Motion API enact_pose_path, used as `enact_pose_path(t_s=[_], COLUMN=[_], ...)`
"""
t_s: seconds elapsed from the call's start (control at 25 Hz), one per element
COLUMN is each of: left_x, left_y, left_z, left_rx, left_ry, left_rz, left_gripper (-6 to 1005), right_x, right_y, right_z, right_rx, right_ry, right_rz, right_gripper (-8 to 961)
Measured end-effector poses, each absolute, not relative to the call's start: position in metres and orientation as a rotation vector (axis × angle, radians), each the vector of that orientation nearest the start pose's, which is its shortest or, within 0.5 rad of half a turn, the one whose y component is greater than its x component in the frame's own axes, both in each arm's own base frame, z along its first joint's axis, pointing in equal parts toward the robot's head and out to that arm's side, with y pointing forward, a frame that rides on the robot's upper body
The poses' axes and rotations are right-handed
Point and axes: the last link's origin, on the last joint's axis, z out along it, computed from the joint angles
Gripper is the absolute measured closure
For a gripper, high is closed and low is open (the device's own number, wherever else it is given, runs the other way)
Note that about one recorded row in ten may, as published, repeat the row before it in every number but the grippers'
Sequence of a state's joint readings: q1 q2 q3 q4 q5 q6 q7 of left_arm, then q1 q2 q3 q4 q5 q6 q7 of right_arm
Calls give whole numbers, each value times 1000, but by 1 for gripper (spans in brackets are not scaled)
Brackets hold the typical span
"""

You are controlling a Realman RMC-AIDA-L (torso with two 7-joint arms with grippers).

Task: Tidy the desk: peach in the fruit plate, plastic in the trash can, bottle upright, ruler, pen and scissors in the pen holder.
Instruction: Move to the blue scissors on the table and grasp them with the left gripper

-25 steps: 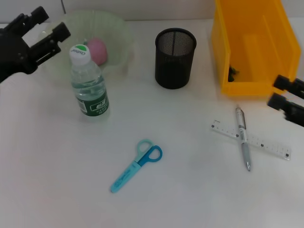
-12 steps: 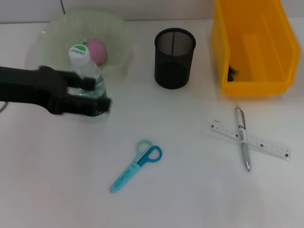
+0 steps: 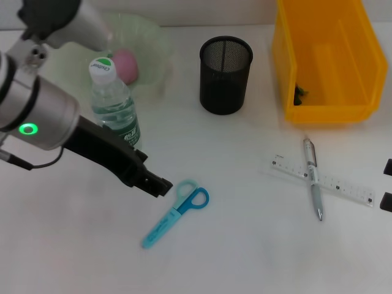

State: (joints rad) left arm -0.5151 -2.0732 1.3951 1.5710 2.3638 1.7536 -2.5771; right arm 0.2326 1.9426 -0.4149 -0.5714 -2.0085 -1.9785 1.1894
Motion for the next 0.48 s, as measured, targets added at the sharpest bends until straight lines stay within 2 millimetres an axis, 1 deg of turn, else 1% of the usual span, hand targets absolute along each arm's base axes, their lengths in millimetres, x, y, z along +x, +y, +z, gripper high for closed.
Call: enact_pose_path(t_s=[0.12, 0.2, 0.36, 0.4, 0.48], left_x=[-136, -134, -133, -133, -135], left_y=[312, 312, 313, 313, 314], left_z=[1, -3, -18, -18, -23], left_rx=[-2824, -2823, -2808, -2808, -2782], left_ry=[-884, -867, -802, -802, -773], left_rz=[385, 408, 499, 499, 552], left_gripper=[230, 230, 230, 230, 230], right_x=[342, 342, 343, 343, 342], right_y=[210, 211, 213, 213, 214], right_z=[76, 78, 81, 81, 81], right_rx=[-2557, -2541, -2510, -2510, -2508], right_ry=[679, 676, 670, 670, 667], right_rz=[966, 972, 983, 983, 986], right_gripper=[212, 212, 212, 212, 212])
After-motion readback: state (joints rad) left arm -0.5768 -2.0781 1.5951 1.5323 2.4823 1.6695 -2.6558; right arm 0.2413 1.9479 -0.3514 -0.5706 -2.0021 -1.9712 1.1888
